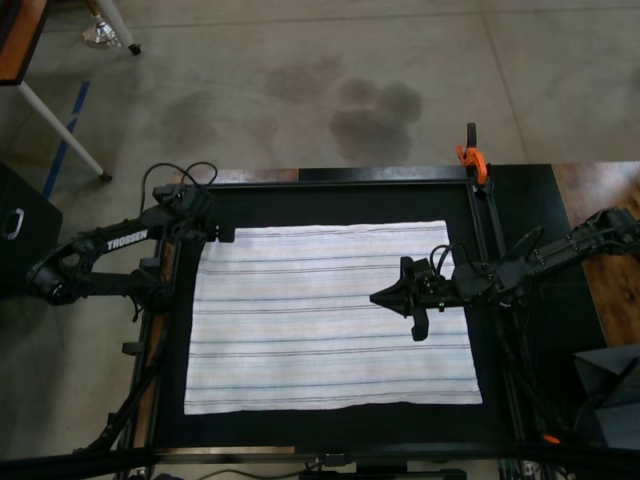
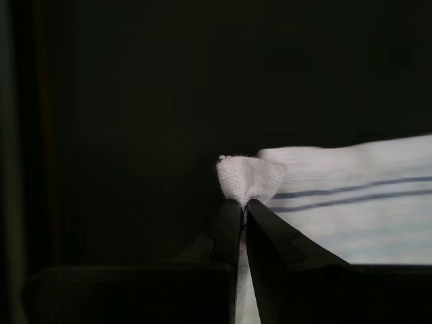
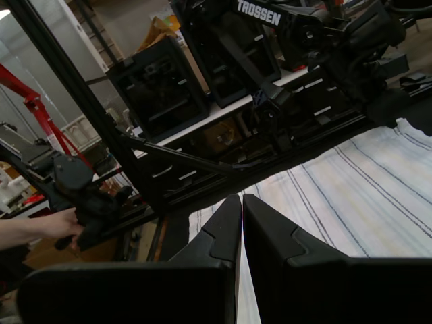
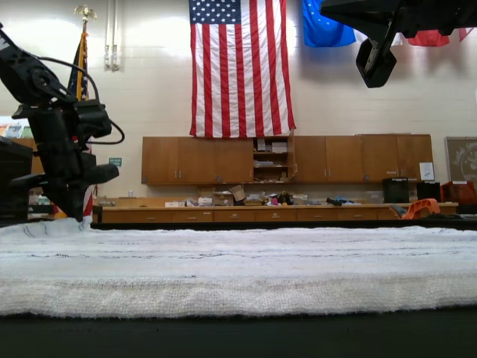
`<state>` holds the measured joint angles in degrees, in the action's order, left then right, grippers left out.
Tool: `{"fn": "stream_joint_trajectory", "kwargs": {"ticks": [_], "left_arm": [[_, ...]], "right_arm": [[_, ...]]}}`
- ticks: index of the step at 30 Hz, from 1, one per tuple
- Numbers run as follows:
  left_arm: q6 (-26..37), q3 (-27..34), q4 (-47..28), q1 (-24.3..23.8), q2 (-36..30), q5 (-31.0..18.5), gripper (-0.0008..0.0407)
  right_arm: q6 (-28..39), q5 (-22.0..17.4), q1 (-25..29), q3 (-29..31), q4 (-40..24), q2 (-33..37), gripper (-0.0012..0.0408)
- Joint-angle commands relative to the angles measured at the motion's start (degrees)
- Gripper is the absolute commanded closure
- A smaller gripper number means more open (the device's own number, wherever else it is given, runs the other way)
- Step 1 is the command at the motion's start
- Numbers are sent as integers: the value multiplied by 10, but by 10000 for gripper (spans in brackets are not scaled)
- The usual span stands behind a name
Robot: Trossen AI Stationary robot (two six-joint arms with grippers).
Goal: Fold the towel
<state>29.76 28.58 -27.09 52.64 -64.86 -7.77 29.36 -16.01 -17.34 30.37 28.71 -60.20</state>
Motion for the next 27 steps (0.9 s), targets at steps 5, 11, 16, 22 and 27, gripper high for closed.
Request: {"fn": "stream_joint_trajectory", "kwargs": {"ticks": [5, 11, 16, 22, 27], "left_arm": [[4, 2, 2, 0, 28, 41, 399], [16, 2, 11, 0, 40, 100, 399], [25, 2, 37, -30, 39, 112, 399], [62, 2, 88, -78, 39, 112, 399], [84, 2, 118, -115, 37, 112, 399]], "right_arm": [[0, -9, 0, 0, 0, 0, 396], [-1, -13, 0, 0, 0, 0, 396], [-5, -17, 0, 0, 0, 0, 395], [-5, -19, 0, 0, 0, 0, 396], [-5, -21, 0, 0, 0, 0, 395]]}}
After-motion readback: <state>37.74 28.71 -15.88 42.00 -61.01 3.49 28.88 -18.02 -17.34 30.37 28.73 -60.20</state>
